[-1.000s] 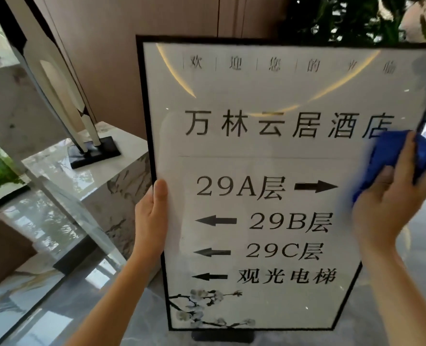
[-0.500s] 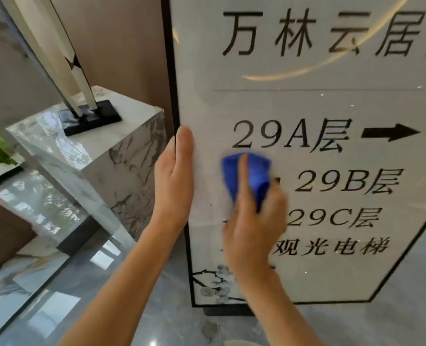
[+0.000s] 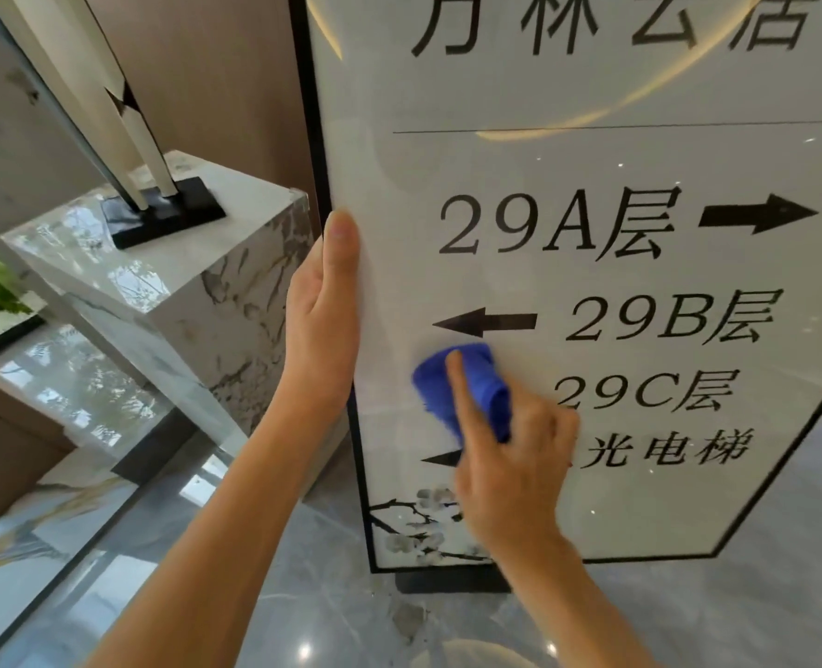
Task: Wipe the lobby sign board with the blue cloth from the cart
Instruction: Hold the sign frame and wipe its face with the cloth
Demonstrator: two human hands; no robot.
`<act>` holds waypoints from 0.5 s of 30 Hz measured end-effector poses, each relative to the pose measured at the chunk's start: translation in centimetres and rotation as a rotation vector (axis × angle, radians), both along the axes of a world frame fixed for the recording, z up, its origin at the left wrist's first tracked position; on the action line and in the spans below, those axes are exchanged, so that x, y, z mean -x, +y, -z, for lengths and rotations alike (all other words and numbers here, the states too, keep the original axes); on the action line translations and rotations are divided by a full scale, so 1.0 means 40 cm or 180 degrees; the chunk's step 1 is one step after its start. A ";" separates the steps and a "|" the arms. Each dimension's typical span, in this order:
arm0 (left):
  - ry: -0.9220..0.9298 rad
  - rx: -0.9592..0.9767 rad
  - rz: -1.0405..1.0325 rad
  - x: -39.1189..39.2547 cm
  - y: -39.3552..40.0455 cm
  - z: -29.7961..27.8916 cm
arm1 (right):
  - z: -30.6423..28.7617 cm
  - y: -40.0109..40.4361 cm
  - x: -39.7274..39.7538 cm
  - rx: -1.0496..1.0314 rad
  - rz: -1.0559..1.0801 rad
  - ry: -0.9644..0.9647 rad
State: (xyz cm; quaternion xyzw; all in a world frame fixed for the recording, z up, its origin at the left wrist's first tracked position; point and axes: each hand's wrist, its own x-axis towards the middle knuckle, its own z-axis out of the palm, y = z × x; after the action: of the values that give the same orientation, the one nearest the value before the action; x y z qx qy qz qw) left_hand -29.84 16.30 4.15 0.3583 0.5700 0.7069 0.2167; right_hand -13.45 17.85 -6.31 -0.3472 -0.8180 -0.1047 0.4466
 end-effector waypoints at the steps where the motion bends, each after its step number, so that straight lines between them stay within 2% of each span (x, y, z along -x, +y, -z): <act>1: 0.0017 -0.0018 -0.0007 -0.003 0.000 -0.001 | -0.018 0.028 -0.030 -0.0056 0.0083 0.0043; 5: 0.0023 -0.0064 -0.0105 -0.012 0.005 -0.002 | -0.097 0.156 -0.173 -0.0187 0.0325 0.0140; 7: 0.0012 -0.0078 -0.0140 -0.011 0.010 0.003 | -0.134 0.233 -0.252 -0.0203 0.0628 0.0406; 10: 0.0066 -0.0132 -0.0241 -0.011 0.017 0.009 | -0.163 0.358 -0.389 0.0710 0.0568 0.1478; 13: 0.0085 -0.0137 -0.0291 -0.004 0.019 0.019 | -0.137 0.409 -0.470 0.1444 0.0884 0.1588; 15: 0.0094 -0.0140 -0.0308 0.001 0.019 0.023 | -0.112 0.385 -0.472 0.1321 0.0936 0.1385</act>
State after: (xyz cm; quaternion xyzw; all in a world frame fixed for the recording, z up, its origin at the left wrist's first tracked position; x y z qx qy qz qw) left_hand -29.87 17.04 3.21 0.3454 0.5742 0.7235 0.1659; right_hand 5.41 33.26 -1.83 -0.5592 -0.6485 0.0773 0.5107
